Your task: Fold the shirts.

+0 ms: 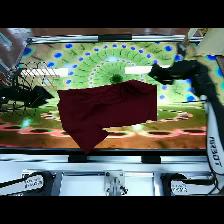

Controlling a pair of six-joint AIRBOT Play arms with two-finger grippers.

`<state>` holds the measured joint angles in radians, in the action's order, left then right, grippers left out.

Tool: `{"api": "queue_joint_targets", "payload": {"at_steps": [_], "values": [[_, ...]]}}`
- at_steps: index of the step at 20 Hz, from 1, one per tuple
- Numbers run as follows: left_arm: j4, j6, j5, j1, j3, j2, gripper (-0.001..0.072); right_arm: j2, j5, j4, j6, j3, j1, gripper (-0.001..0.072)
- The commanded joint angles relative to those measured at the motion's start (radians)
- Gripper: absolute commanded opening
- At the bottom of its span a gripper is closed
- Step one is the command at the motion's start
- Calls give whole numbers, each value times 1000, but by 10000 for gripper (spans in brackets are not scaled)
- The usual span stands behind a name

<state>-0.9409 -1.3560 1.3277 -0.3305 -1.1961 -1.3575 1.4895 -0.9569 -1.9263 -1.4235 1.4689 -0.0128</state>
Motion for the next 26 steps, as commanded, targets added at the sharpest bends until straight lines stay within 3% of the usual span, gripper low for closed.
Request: {"api": "queue_joint_targets", "payload": {"at_steps": [1, 2, 3, 4, 6, 9, 17, 18, 20, 21, 22, 23, 25, 26], "values": [[-153, -7, 221, -51, 63, 9, 382, -84, -346, 200, -58, -22, -134, 534], [-143, 0, 202, -49, 132, 21, 415, -94, -405, 209, -84, -55, -163, 534], [-100, 7, 169, -47, 207, 31, 577, -102, -438, 204, -92, -95, -184, 535], [-31, 45, 129, -46, 288, 37, 689, -109, -451, 190, -92, -144, -200, 535], [65, 105, 39, -35, 412, 37, 670, -111, -449, 137, -92, -223, -209, 535], [82, 125, -89, -13, 489, 37, 597, -111, -400, 71, -92, -280, -206, 534], [89, 103, -309, 77, 490, 37, 587, -111, -350, 69, -92, -281, -206, 535], [89, 102, -322, 78, 490, 36, 515, -111, -350, 69, -92, -281, -206, 535], [90, 87, -336, 89, 490, 29, 503, -111, -351, 69, -81, -281, -206, 535], [88, 88, -335, 97, 490, 22, 435, -111, -352, 72, -77, -284, -206, 536], [85, 89, -335, 101, 490, 15, 382, -111, -352, 82, -76, -296, -206, 564], [86, 88, -333, 102, 490, 13, 329, -111, -350, 87, -75, -318, -206, 658], [86, 92, -318, 102, 487, 16, 97, -100, -322, 65, -81, -385, -206, 666], [86, 93, -304, 102, 483, 16, 32, -85, -300, 36, -89, -410, -206, 666]]}}
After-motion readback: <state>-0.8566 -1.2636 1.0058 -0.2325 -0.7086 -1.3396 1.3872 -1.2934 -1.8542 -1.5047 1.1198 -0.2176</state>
